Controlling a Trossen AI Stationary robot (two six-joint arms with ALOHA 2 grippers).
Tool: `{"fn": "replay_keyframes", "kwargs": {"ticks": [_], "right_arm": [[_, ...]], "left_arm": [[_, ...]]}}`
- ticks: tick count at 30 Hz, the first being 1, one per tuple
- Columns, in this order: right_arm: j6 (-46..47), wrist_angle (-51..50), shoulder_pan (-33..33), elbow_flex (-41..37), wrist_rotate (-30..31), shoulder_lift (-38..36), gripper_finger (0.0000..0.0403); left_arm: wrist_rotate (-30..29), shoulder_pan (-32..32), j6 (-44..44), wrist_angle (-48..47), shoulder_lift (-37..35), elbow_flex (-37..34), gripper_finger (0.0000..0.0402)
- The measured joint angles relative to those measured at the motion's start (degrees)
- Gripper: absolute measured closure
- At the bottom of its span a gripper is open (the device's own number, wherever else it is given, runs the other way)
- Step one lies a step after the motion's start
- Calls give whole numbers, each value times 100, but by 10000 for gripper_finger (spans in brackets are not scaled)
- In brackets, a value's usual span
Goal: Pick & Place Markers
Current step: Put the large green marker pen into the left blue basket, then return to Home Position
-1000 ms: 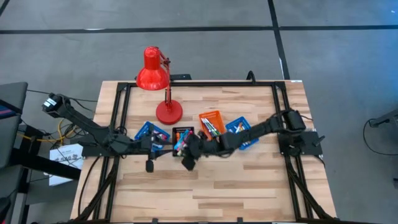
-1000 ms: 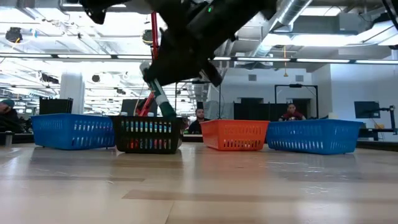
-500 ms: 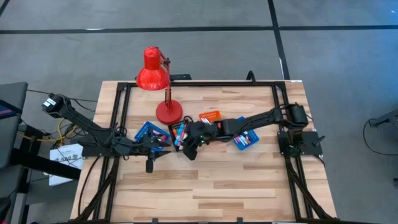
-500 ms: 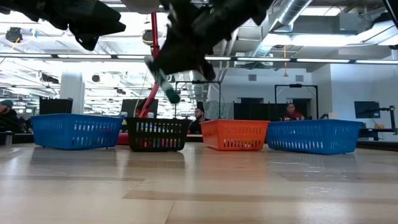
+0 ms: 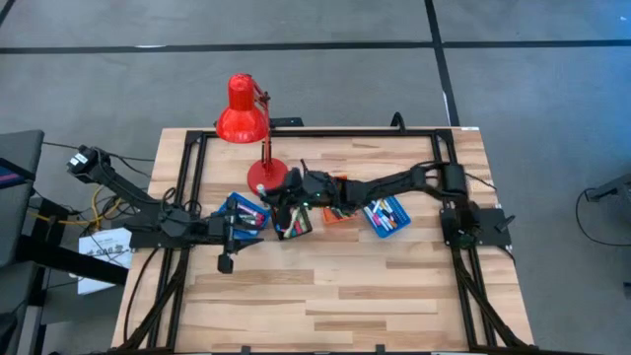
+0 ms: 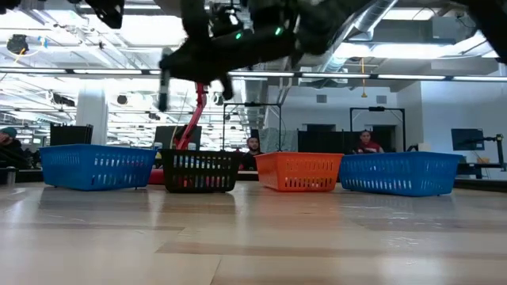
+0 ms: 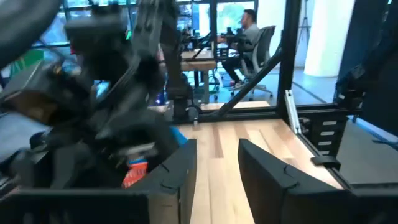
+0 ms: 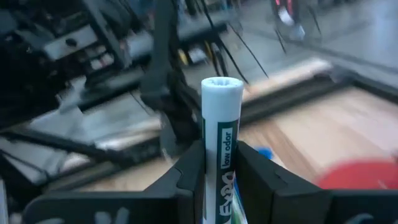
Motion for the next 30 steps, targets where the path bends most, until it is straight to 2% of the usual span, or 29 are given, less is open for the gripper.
{"fn": "replay_keyframes", "kwargs": {"ticks": [2, 5, 10, 14, 19, 25, 27, 30], "right_arm": [[-6, 682, -48, 66, -124, 333, 339], [-6, 1015, -73, 421, -235, 854, 339], [-369, 512, -62, 1305, -806, 1529, 336], [-977, -363, -24, 1931, -827, 1799, 316], [-1024, -1120, -25, 2310, -818, 1764, 278], [-1018, -1199, -38, 2363, -817, 1422, 238], [-1018, -1734, -61, 2364, -825, 1151, 232], [-1184, -3218, -64, 2362, -833, 508, 227]], "left_arm": [[0, -66, 16, -33, -78, 0, 296], [0, -147, 47, -41, -78, 0, 318], [0, -153, 47, -53, -29, 0, 368], [0, -154, 41, -48, -34, 0, 394], [0, -153, 39, -46, -34, 0, 391], [-2, -153, 13, -46, -34, -2, 395], [-2, -161, -1, -46, -34, 0, 395], [-7, -238, -1, -46, -34, 0, 395]]}}
